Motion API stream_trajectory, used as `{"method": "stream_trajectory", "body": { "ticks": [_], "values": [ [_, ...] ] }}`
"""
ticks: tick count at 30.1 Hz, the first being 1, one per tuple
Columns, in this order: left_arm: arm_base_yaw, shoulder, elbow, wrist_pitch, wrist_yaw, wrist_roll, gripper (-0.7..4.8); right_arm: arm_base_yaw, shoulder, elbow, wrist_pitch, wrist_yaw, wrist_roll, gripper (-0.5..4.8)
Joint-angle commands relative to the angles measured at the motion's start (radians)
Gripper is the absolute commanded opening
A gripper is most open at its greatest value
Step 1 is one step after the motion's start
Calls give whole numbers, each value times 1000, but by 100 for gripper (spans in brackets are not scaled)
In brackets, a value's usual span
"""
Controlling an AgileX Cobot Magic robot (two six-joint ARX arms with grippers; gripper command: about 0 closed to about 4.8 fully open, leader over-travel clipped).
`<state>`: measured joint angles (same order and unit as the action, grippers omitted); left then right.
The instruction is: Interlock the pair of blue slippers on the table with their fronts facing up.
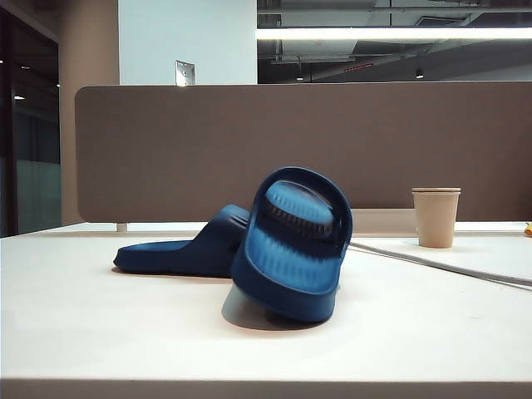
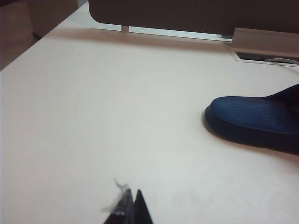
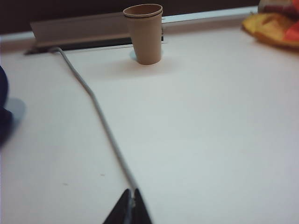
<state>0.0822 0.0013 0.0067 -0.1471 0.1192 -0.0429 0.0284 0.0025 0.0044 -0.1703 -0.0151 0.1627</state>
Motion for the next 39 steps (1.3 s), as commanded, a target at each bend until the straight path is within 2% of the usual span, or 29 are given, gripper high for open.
{"method": "stream_trajectory", "body": {
  "ticks": [1,6,11,17,20,22,29,37,39],
  "values": [
    [-1,1,2,6,56,-55,-5,0,1,-1,26,-61,189,-1],
    [-1,1,2,8,155,-154,-6,0,1,-1,42,-157,260,-1],
    [-1,1,2,25,220,-209,-6,0,1,-1,93,-234,269,-1],
    [-1,1,3,59,232,-360,-6,0,1,16,130,-275,346,4],
    [-1,1,8,126,291,-454,-6,4,1,45,138,-299,341,4],
    [-1,1,22,149,319,-484,-5,4,1,64,136,-302,339,3],
    [-1,1,114,124,374,-475,-6,4,8,126,23,-298,332,3],
    [-1,23,242,-20,421,-353,-6,5,102,211,-19,-325,318,3],
    [-1,41,269,-40,442,-350,-6,5,140,242,-20,-340,299,3]
  ]
}}
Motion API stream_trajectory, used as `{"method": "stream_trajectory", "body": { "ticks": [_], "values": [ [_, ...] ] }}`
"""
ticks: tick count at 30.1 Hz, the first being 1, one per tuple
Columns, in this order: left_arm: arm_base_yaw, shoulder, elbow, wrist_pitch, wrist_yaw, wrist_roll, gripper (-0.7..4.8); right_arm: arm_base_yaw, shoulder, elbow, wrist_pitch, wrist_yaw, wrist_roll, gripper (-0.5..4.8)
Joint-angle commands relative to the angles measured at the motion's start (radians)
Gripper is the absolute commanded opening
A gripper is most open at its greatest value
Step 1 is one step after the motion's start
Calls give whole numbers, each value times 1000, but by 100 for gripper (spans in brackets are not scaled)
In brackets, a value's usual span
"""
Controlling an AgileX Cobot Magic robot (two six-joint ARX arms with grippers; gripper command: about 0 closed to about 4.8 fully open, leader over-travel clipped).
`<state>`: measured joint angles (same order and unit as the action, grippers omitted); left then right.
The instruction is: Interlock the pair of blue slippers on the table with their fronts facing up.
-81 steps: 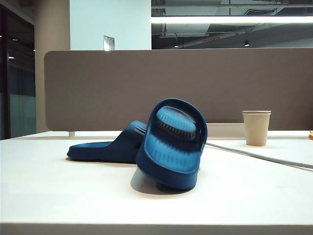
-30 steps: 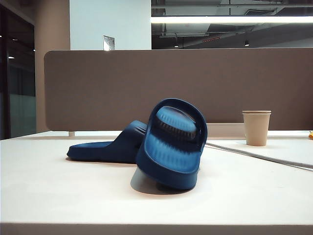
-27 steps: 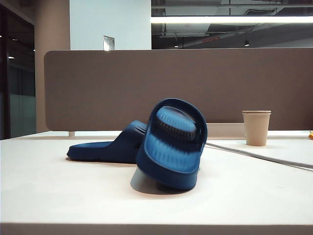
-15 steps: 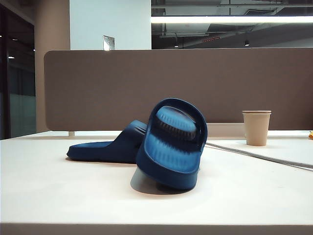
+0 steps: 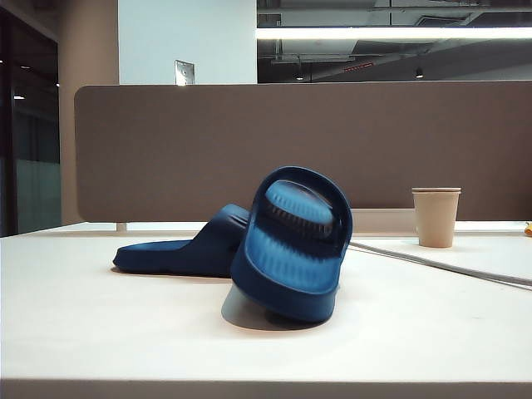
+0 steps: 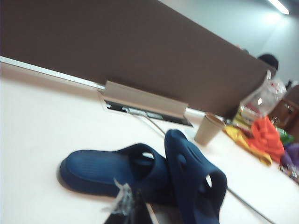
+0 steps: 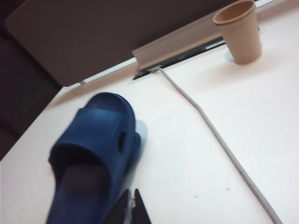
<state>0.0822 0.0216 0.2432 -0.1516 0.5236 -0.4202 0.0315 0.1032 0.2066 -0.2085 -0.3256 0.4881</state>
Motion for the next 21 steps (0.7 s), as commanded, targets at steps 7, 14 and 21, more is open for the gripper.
{"method": "stream_trajectory", "body": {
  "ticks": [7,14,21],
  "values": [
    [-1,80,104,-43,87,27,-6,3,205,152,4,-80,-49,3],
    [-2,148,147,-60,164,27,-6,60,390,271,-61,-97,-147,3],
    [-2,238,192,-73,230,53,-6,164,547,396,-103,-94,-253,3]
  ]
}}
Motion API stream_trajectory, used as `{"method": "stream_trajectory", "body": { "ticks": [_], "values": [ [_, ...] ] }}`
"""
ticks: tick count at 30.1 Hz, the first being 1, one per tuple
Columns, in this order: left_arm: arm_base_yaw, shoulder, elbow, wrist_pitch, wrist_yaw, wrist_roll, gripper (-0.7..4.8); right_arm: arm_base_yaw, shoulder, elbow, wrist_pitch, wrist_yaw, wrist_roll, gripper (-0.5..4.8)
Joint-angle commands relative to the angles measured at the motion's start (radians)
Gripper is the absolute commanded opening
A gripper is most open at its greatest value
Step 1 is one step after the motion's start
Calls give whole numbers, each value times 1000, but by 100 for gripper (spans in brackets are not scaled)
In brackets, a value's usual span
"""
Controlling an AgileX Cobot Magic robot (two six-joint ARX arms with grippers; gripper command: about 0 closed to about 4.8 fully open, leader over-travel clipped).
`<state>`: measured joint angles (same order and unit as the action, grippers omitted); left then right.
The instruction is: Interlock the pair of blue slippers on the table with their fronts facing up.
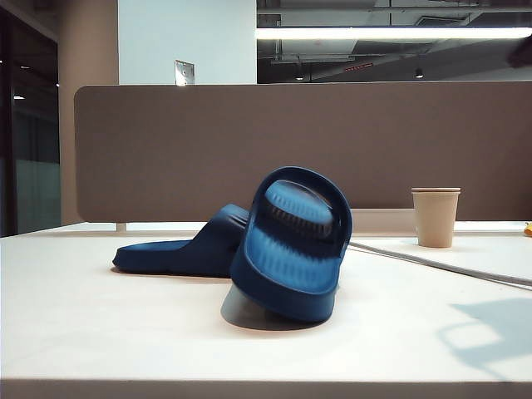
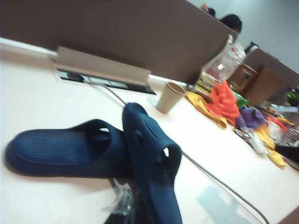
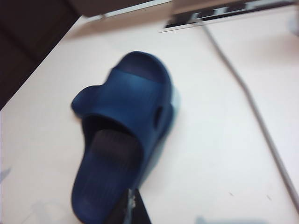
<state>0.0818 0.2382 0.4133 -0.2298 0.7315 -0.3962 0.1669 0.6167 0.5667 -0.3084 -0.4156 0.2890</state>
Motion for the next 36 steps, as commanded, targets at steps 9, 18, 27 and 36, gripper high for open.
{"method": "stream_trajectory", "body": {
  "ticks": [9,18,27,36],
  "values": [
    [-2,160,101,-2,6,128,-6,72,176,138,-4,14,-137,3],
    [-37,355,150,-1,13,201,-6,72,280,185,-9,15,-215,3],
    [-209,588,223,-1,-93,282,-5,72,385,237,-22,10,-291,3],
    [-247,849,307,-2,-138,310,-1,72,487,323,-32,-26,-324,3]
  ]
}}
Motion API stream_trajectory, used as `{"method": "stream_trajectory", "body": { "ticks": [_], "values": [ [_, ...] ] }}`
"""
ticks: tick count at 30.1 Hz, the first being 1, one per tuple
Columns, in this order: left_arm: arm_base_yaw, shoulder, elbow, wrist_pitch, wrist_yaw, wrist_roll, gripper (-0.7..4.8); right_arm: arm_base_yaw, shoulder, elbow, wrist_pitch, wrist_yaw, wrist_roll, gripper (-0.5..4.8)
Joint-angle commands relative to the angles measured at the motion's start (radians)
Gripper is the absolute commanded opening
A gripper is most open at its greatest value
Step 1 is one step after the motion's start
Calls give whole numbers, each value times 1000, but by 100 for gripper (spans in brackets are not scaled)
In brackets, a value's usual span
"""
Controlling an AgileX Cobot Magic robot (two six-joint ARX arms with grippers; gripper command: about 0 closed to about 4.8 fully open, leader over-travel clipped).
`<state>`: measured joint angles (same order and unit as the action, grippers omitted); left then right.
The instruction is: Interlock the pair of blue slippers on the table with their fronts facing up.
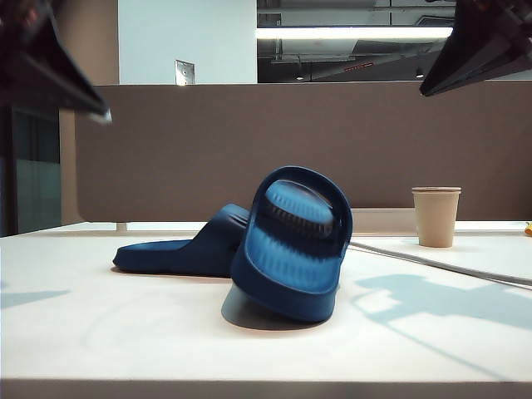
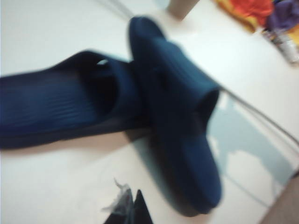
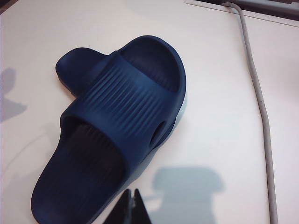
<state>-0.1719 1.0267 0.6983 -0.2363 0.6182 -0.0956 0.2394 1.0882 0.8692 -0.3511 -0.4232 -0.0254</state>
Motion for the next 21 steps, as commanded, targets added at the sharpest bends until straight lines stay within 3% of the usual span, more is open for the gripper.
{"method": "stream_trajectory", "body": {
  "ticks": [1,10,15,21],
  "values": [
    [8,87,28,5,-26,10,-1,0,21,25,11,-25,-13,3],
    [5,232,100,8,-41,50,-1,1,80,40,19,-27,-155,2],
    [5,234,139,9,-104,115,-1,1,142,63,39,-28,-160,0],
    [5,234,162,71,-75,130,-1,1,213,87,119,-87,-159,0]
  ]
}}
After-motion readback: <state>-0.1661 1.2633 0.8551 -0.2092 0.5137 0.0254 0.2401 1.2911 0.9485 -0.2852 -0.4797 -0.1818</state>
